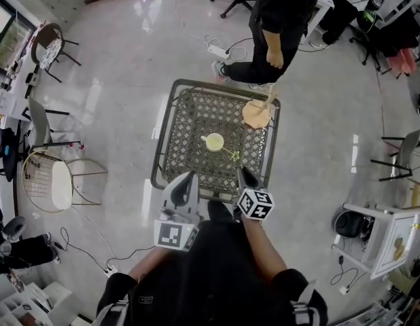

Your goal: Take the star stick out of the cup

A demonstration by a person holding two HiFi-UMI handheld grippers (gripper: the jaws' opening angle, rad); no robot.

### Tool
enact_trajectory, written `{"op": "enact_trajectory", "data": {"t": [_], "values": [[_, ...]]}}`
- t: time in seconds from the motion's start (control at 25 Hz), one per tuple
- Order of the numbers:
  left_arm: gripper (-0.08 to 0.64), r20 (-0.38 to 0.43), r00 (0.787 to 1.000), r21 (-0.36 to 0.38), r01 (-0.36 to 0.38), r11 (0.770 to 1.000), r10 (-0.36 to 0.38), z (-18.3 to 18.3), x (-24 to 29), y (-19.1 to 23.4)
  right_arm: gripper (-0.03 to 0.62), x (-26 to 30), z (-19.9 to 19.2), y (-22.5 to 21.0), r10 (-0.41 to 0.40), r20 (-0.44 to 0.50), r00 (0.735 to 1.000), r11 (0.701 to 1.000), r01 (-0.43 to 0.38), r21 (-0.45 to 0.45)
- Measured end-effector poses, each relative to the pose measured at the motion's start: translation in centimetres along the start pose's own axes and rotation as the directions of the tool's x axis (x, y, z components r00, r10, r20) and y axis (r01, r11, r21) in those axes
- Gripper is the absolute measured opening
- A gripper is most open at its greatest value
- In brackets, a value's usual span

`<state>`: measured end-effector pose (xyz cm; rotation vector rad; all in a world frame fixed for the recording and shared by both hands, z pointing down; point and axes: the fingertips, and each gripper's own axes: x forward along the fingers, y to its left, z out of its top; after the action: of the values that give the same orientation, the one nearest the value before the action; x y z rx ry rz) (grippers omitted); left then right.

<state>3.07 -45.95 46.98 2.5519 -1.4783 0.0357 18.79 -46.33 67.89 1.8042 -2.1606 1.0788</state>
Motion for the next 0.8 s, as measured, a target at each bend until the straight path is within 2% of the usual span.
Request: {"op": "enact_trajectory", "data": {"t": [0.24, 0.48, 0.8], "values": [[0.015, -0.022, 1.000, 0.002, -0.012, 1.000, 0.012, -0.4, 3.2, 0.3, 0.074, 4.1, -1.7, -2.9, -0.009, -0.105, 0.994, 0.999, 0.014, 0.047], [0.015, -0.051, 0.998, -0.011, -0.045, 0.999, 0.045, -1.0, 4.9, 2.3, 0.078, 7.6, -3.1, -3.7, -0.014, -0.185, 0.983, 0.998, 0.026, 0.062], [0.015, -0.069, 0.995, -0.019, -0.071, 0.997, 0.070, -1.8, 6.0, 3.5, 0.083, 10.0, -3.6, -5.1, -0.040, -0.211, 0.977, 0.997, 0.054, 0.059]]}}
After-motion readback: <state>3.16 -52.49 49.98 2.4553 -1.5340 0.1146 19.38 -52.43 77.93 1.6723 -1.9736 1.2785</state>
